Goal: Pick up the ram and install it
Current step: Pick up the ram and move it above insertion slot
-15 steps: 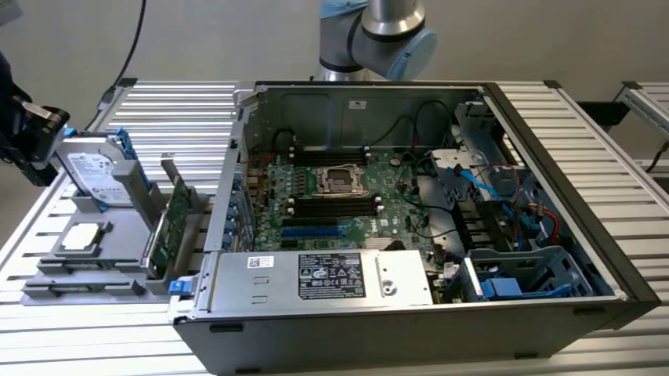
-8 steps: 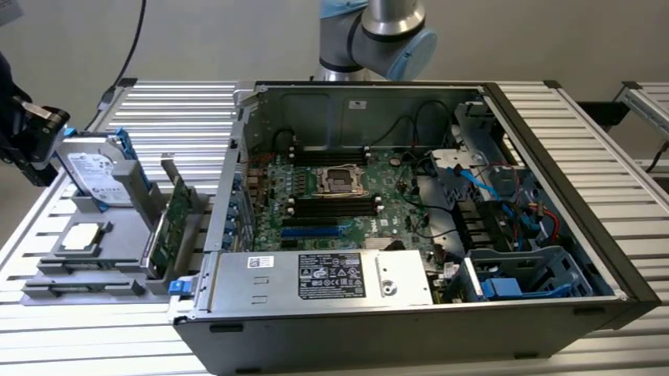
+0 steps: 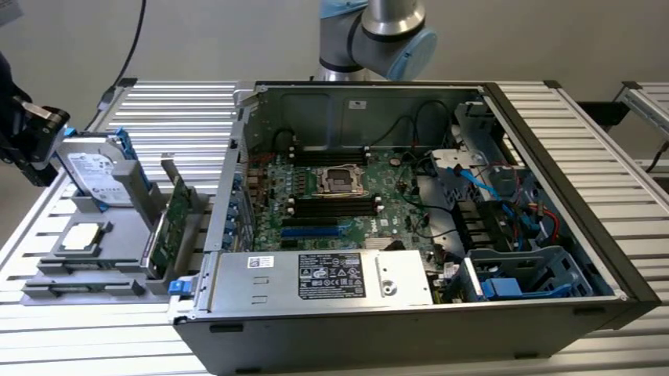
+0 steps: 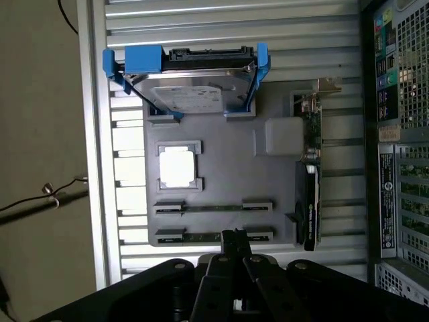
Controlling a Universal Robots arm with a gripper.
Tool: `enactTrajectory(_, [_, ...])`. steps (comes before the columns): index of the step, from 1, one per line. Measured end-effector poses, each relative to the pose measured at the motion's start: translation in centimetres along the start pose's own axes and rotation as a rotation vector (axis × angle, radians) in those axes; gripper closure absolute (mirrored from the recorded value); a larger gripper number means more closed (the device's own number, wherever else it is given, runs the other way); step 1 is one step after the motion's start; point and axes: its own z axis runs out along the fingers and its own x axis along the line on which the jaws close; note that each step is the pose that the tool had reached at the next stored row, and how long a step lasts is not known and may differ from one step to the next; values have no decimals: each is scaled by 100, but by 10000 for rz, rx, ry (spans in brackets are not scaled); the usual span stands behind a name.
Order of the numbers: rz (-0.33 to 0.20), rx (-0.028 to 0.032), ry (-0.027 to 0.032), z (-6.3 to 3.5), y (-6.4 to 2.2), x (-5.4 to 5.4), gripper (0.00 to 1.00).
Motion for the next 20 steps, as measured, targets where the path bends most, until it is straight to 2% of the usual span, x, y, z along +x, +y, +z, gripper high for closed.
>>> enactTrajectory(4, [-195, -6, 10, 11, -1, 4, 89])
enactTrajectory(20, [-3101, 55, 133, 64, -4, 4, 89])
